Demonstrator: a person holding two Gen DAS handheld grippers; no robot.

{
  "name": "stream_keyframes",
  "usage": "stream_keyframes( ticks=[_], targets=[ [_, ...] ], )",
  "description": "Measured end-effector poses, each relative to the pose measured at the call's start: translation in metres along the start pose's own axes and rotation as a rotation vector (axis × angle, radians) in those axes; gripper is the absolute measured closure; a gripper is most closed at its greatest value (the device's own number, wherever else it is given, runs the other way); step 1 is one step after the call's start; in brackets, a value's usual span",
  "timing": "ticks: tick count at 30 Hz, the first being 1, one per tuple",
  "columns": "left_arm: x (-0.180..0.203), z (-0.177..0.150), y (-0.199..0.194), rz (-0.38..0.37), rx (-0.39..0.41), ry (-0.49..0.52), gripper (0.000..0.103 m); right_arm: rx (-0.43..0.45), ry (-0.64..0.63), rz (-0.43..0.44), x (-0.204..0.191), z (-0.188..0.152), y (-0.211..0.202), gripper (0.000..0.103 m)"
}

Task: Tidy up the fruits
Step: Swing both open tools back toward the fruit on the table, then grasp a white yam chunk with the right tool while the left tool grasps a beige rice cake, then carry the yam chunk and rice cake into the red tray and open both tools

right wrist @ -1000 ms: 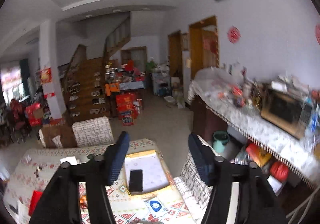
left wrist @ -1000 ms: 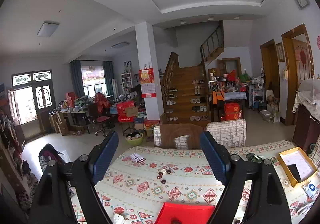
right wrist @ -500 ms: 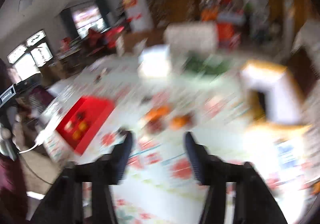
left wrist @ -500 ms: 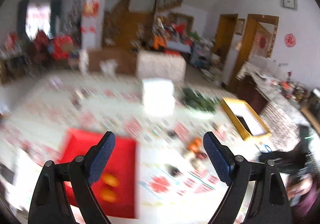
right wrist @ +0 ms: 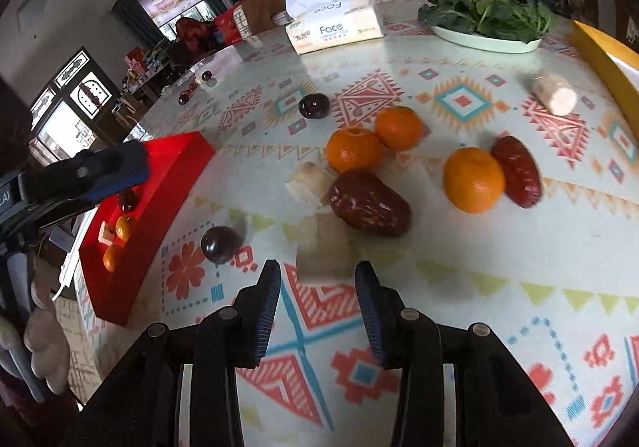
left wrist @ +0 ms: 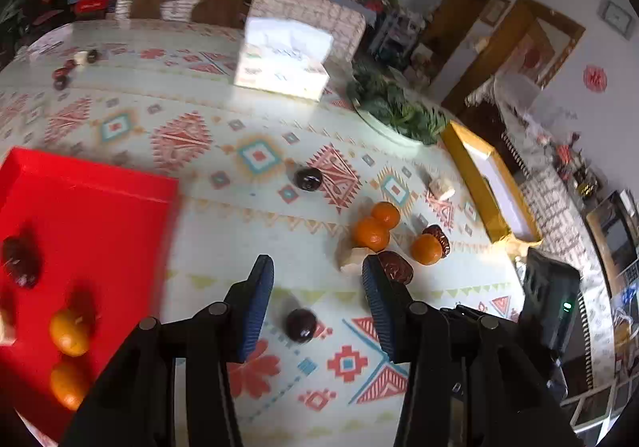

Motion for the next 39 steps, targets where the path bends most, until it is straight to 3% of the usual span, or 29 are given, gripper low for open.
stream_keyframes(
  ticks=[2,3,4,15,22,25,27,30,34,39],
  targets=[
    [0.007,-0.003,0.013,0.009,-0.02,0.021,0.057,0.011,-0.003,-0.001,-0.002,0.004,0.006,0.061],
    [0.01,-0.004,0.021,0.02,-0.03,0.035,0.057,0.015,-0.002,0.0,-0.003,0.005,0.01,0.069],
    [0.01,-0.006,0.028,0.027,-0.037,0.045,0.057,0.017,-0.004,-0.002,-0.002,0.005,0.012,0.071],
    [0.041,-0.021,0.092,0.043,-0.135,0.203,0.057,0.02,0.032,0.01,0.015,-0.005,-0.013,0.071],
    [0.047,-0.028,0.104,0.059,-0.151,0.281,0.06,0.033,0.045,0.036,0.02,-0.006,-0.016,0.071],
    [0.05,-0.031,0.104,0.068,-0.148,0.313,0.075,0.04,0.031,0.032,0.018,-0.007,-0.015,0.071],
    [0.053,-0.034,0.101,0.072,-0.137,0.336,0.075,0.043,0.027,0.025,0.018,-0.007,-0.015,0.071],
    [0.05,-0.032,0.089,0.046,-0.108,0.3,0.075,0.045,0.024,0.015,0.018,-0.007,-0.015,0.071],
    [0.031,-0.013,0.049,-0.003,-0.029,0.173,0.075,0.06,0.048,0.021,0.013,-0.005,-0.02,0.071],
    [-0.026,0.003,-0.014,-0.034,0.08,-0.035,0.075,0.082,0.048,0.058,-0.009,0.003,-0.029,0.071]
  ],
)
Point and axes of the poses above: each gripper's, at about its wrist camera, not at the fingertips, and y roughly the way its jaws point, x to its right, z to its top, the point moved 8 cm from there along y, roughly the way its jaws point, and after that the axes turned 10 degrees about x, right-handed, at the moved point
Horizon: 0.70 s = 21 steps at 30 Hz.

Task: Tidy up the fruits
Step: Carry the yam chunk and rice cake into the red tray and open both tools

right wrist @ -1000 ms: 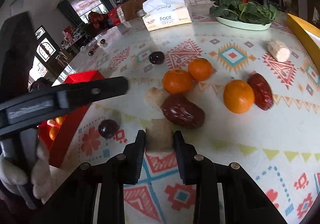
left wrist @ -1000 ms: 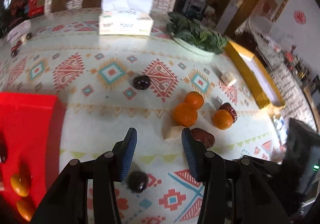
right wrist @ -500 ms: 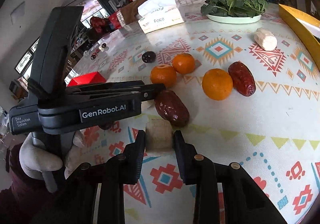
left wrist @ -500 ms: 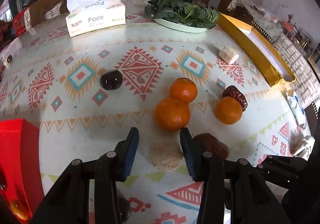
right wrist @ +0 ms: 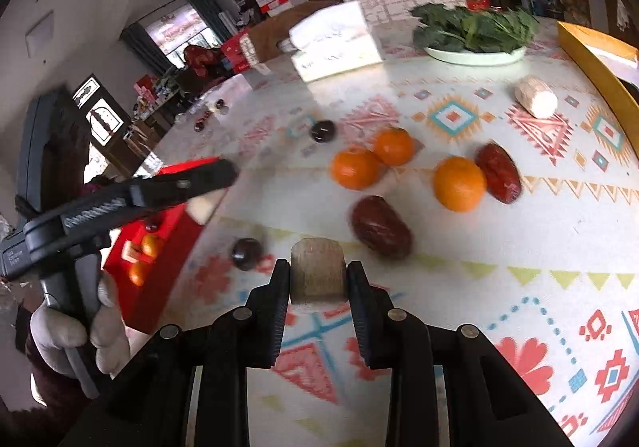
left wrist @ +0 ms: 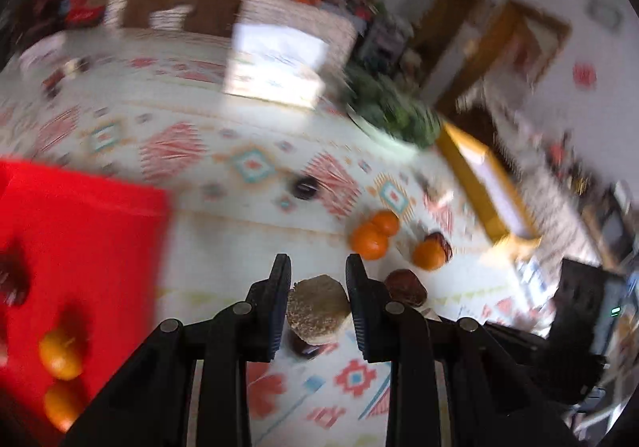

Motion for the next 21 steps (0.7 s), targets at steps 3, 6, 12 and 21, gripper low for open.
stream_keyframes(
  ticks=[3,6,12,21],
  targets=[
    [-0.039,0.004,-0.031,0.033,0.05,-0.093,0.075,-0.012,-0.008,0.051,-0.026,0.002,0.003,0.071],
    [-0.086,0.003,-0.062,0.092,0.1,-0.185,0.075,-0.036,-0.027,0.109,-0.059,0.002,0.012,0.071],
    [-0.159,-0.014,-0.107,0.247,0.148,-0.267,0.075,-0.089,-0.105,0.21,-0.142,-0.006,0.044,0.071],
    [-0.195,-0.031,-0.124,0.328,0.134,-0.257,0.075,-0.147,-0.226,0.16,-0.204,-0.012,0.125,0.071]
  ],
)
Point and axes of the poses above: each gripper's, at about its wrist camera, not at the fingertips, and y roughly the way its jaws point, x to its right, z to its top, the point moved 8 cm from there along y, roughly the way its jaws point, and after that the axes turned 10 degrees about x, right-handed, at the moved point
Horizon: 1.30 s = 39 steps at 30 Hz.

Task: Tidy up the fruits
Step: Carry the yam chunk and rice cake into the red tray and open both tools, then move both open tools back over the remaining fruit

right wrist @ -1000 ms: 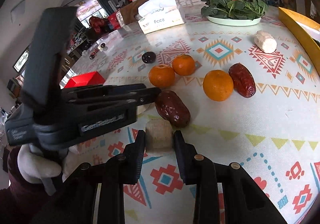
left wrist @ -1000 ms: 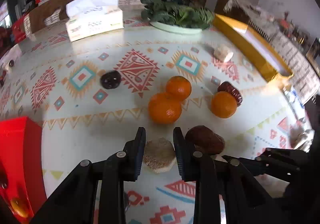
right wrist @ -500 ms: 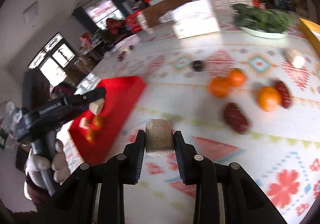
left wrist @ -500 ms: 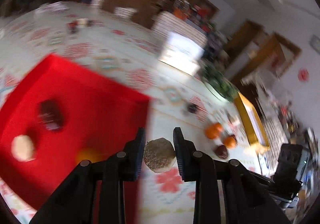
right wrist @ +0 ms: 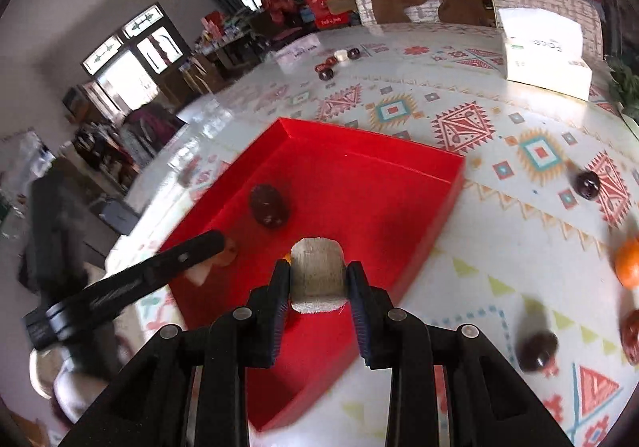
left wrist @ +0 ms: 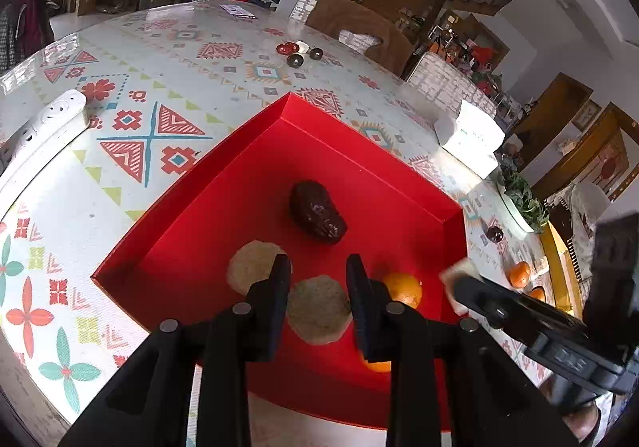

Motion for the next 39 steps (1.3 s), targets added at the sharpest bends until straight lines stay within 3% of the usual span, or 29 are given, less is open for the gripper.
stream_keyframes(
  ticks=[6,8,13,17,20,22,27,31,35,39],
  targets=[
    [0.0,-0.003,0.0,-0.005,-0.001,-0.004,0.074,-0.01,-0.04,-0.067,0.003,0.007,0.026,0.07],
    [0.001,-0.001,-0.002,-0.01,0.005,-0.013,0.064,-0.004,-0.044,-0.077,0.004,0.009,0.029,0.07],
    [0.003,0.006,-0.013,-0.006,0.041,-0.016,0.053,0.013,0.003,-0.054,0.005,0.018,0.029,0.066],
    [0.012,0.017,-0.027,0.019,0.106,0.01,0.026,0.057,0.018,-0.038,0.008,0.026,0.009,0.064],
    [0.028,0.021,-0.037,0.01,0.136,0.038,0.018,0.107,0.047,-0.04,0.02,0.032,-0.018,0.056],
    [0.044,0.02,-0.041,-0.025,0.14,0.061,0.018,0.144,0.075,-0.055,0.036,0.034,-0.041,0.051],
    [0.088,0.004,-0.041,-0.085,0.087,0.14,0.018,0.224,0.168,-0.092,0.088,0.031,-0.105,0.049],
    [0.119,-0.012,-0.037,-0.118,0.066,0.186,0.018,0.292,0.224,-0.217,0.154,0.014,-0.168,0.048],
    [0.145,-0.031,-0.024,-0.145,0.019,0.215,0.018,0.311,0.288,-0.327,0.209,-0.005,-0.21,0.048],
    [0.173,-0.053,-0.011,-0.168,-0.031,0.252,0.018,0.297,0.347,-0.361,0.243,-0.026,-0.226,0.048]
  ],
)
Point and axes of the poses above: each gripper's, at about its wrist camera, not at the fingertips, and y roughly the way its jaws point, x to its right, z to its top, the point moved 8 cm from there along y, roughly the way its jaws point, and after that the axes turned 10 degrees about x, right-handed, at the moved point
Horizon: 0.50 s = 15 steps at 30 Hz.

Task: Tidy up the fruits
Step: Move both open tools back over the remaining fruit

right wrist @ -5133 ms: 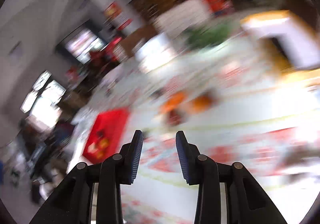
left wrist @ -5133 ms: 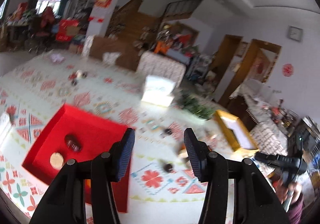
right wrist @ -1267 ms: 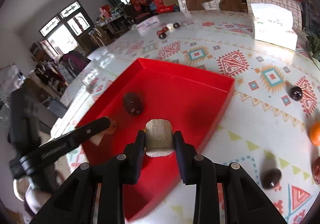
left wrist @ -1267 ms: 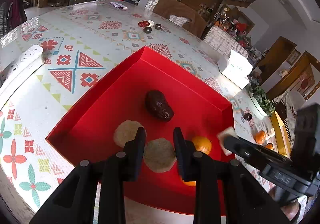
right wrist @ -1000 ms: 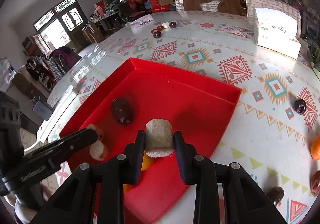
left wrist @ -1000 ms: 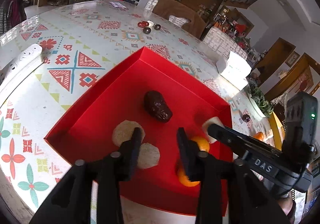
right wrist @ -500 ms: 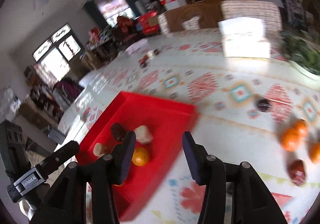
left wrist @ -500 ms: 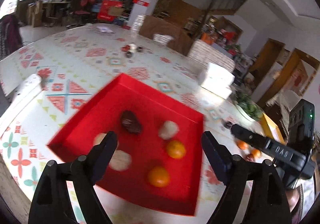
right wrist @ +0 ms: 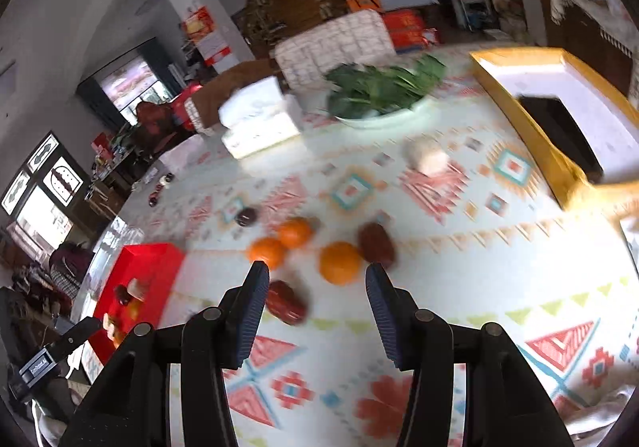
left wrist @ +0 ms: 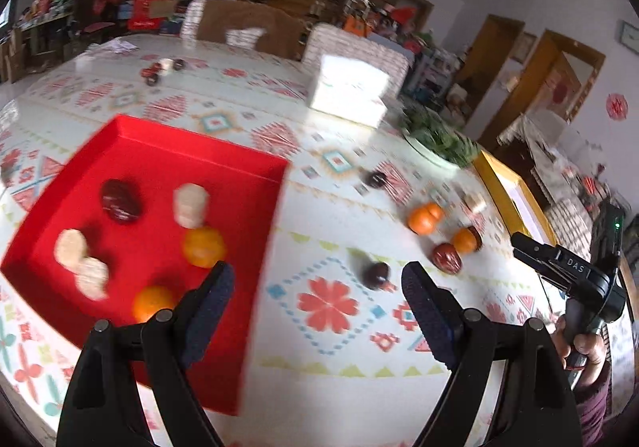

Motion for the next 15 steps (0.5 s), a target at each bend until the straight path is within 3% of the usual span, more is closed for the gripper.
stream_keyframes(
  ticks=[5,15],
  targets=[
    [0.021,-0.01,0.009,0.005,-0.036,0.038,0.018,-0.033,-0.008,0.019,0.007,-0.011,0.007,0.048],
    [0.028,-0.019,0.027,0.037,-0.07,0.078,0.018,-0.135,-0.118,0.091,-0.031,-0.044,0.05,0.048]
  ],
)
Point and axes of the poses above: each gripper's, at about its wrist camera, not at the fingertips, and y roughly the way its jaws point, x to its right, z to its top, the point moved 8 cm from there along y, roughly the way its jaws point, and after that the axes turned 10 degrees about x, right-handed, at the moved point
